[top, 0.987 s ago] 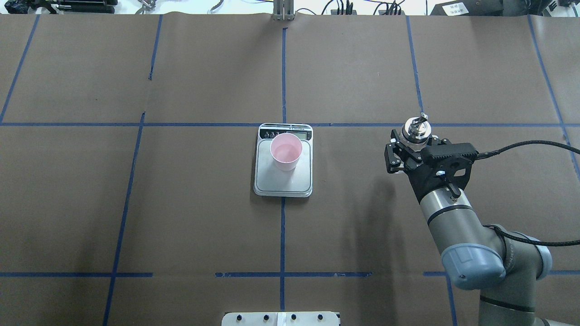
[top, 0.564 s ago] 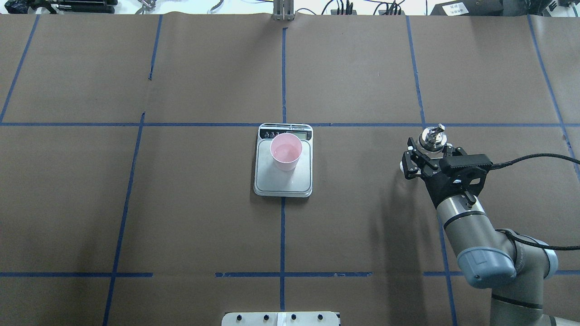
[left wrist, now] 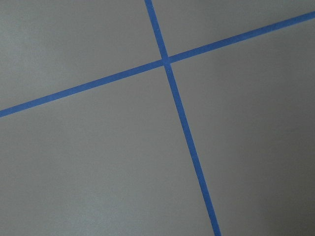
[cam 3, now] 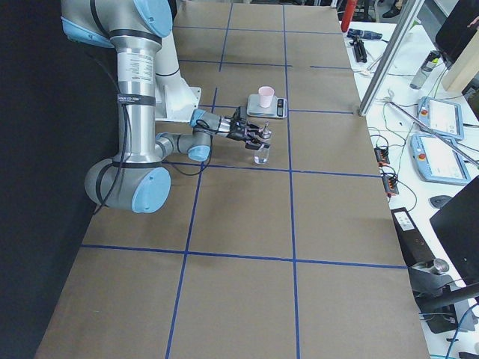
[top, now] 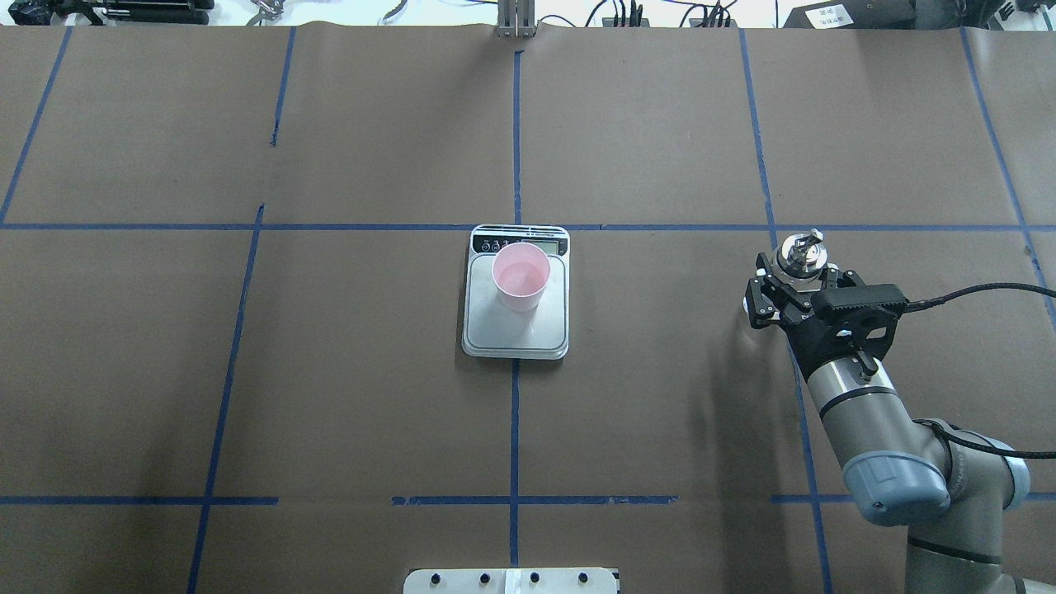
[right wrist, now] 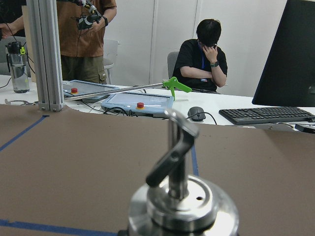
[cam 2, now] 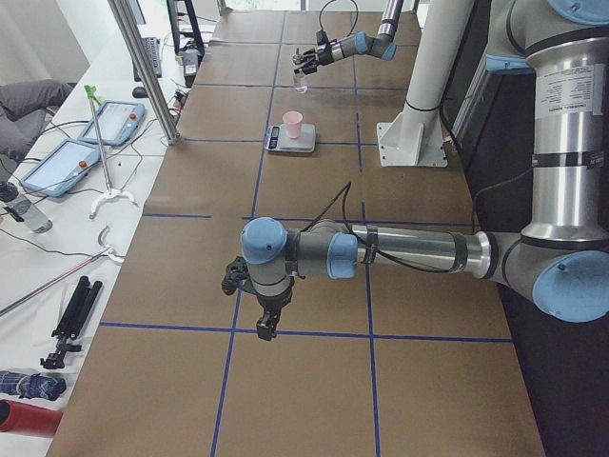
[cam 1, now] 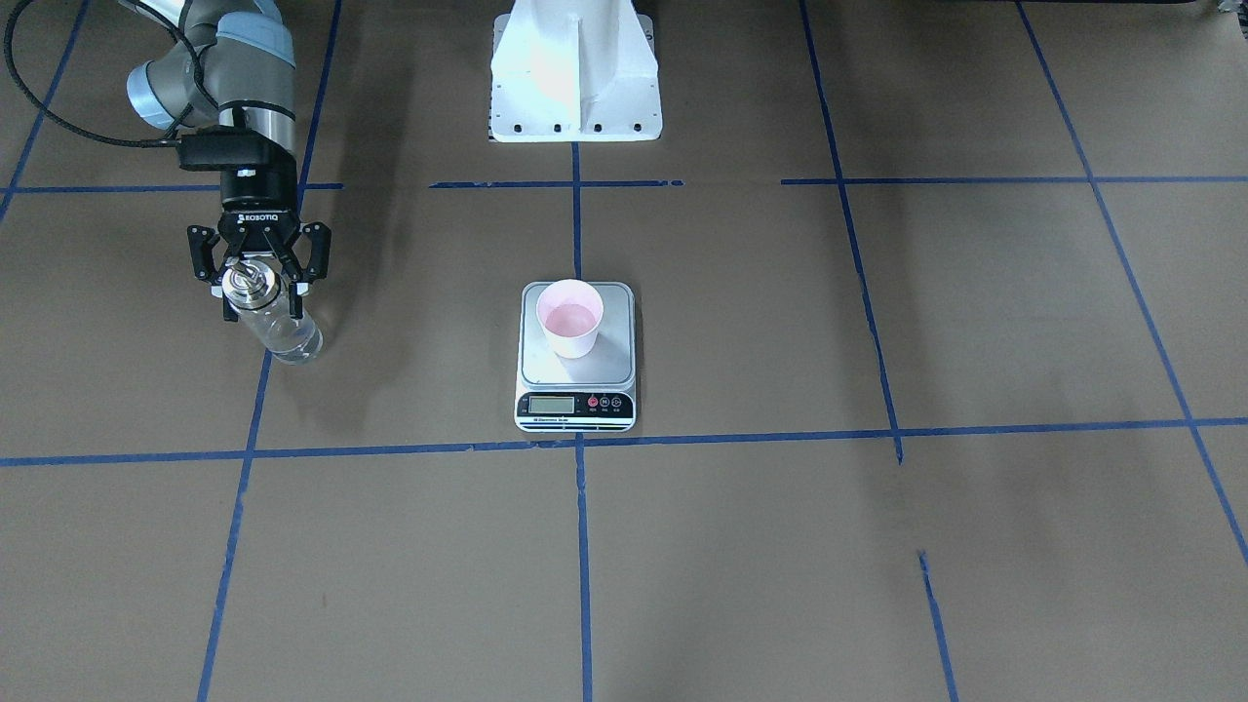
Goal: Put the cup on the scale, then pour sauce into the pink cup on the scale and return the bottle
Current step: 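Hold the bottle upright with the right gripper beside the scale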
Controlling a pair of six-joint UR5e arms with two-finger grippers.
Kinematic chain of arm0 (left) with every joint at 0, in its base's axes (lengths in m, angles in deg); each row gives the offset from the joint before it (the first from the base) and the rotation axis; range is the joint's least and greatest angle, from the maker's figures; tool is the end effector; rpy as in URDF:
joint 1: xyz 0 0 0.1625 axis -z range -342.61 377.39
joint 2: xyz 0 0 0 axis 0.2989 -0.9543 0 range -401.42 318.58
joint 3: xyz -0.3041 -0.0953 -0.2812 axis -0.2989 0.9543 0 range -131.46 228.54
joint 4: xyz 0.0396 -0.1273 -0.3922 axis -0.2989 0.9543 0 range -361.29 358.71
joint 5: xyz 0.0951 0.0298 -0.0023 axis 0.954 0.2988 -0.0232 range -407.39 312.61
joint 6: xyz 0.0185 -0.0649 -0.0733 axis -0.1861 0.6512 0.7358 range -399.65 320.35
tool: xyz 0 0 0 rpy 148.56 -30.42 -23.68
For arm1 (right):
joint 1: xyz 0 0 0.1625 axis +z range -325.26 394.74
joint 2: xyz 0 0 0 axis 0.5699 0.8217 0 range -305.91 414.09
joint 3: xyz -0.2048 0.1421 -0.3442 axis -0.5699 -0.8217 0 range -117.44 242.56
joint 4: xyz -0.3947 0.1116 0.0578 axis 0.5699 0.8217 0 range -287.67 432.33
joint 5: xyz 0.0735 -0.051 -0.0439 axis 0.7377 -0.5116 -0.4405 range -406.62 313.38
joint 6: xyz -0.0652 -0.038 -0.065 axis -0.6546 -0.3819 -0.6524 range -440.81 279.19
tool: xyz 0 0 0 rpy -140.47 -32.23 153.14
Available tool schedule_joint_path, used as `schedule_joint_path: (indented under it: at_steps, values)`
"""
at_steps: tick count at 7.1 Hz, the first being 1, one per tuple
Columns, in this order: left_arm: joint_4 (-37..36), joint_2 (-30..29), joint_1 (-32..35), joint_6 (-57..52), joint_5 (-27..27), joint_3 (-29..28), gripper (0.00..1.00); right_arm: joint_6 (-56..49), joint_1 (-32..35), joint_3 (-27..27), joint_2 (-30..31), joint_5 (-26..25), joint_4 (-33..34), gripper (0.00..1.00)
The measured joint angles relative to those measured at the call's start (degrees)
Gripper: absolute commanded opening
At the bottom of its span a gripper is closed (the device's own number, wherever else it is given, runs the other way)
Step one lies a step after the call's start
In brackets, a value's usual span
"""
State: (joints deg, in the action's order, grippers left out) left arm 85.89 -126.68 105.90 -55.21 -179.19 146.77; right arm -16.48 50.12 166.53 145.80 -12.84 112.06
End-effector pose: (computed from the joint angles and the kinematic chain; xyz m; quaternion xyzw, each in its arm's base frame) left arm -0.0550 -0.4584 0.6353 0.0491 0.3534 0.1405 0.9236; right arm -0.3918 -0.3317 0.4412 0.5377 -0.2876 0.1760 0.7728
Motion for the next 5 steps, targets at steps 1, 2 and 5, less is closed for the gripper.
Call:
schedule_joint_path:
  at_steps: [1,2,5]
  values:
    - [0.0,0.0,0.0,0.0,0.0,0.0,1.00,0.0,0.0,0.0,0.1,0.0,0.0,0.03]
    - [-0.1,0.0,0.0,0.0,0.0,0.0,1.00,0.0,0.0,-0.1,0.2,0.0,0.0,0.10]
    - [0.0,-0.1,0.0,0.0,0.0,0.0,1.00,0.0,0.0,-0.8,0.1,-0.1,0.0,0.33]
